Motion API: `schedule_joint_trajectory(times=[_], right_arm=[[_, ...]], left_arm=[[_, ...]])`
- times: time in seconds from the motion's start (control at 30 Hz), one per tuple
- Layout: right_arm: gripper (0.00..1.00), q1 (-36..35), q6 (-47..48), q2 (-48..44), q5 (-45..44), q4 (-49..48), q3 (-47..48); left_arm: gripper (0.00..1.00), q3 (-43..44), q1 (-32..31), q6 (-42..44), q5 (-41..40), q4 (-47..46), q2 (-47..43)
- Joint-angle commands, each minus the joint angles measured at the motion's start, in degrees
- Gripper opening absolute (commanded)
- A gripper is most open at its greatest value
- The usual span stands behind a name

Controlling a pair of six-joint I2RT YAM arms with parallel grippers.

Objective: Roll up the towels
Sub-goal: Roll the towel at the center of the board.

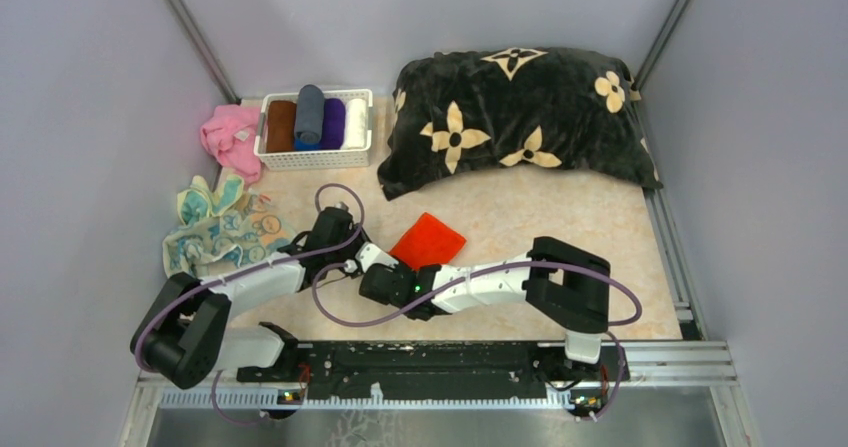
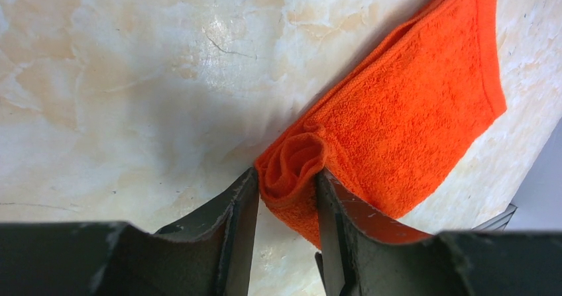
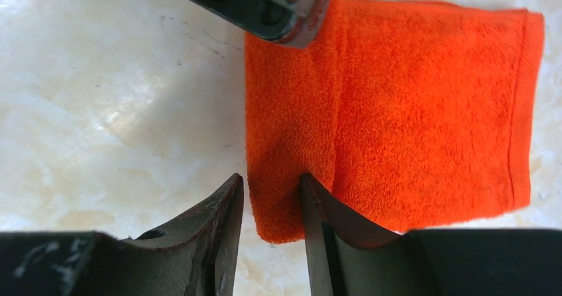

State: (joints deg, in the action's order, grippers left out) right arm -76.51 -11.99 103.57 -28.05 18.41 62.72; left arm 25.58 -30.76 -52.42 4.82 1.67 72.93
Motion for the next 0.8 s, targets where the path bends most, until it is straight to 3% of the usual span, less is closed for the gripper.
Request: schedule_joint_trajectory(times=[0.0,0.17,0.33,0.53,0.77], right_arm=[[0.38,-0.2,-0.1,1.0,-6.2,3.4,0.3],[0.33,-0.3,-0.2,1.8,-5.8,3.4,-1.0],[0.00,0.1,-0.1,2.1,-1.3,3.1,-1.5],[0.00,6.9,-2.5,-5.3,24.3,-6.6,-5.1],[0.00,21.5,-17.5,-7.0,56.6,-25.4,-11.4]], left_arm=[[0.44,-0.3,-0.4,1.9,-2.7,4.9,2.3],[0.44,0.1,-0.5,2.3,-2.8,5.0,2.8],[0.47,1.1,-0.5,2.8,-3.9,6.6,1.3],[0.60,1.6,-0.4,2.0,-6.4,10.4,-5.9],[0.74,0.9,-0.4,1.0,-9.0,16.7,-17.4]])
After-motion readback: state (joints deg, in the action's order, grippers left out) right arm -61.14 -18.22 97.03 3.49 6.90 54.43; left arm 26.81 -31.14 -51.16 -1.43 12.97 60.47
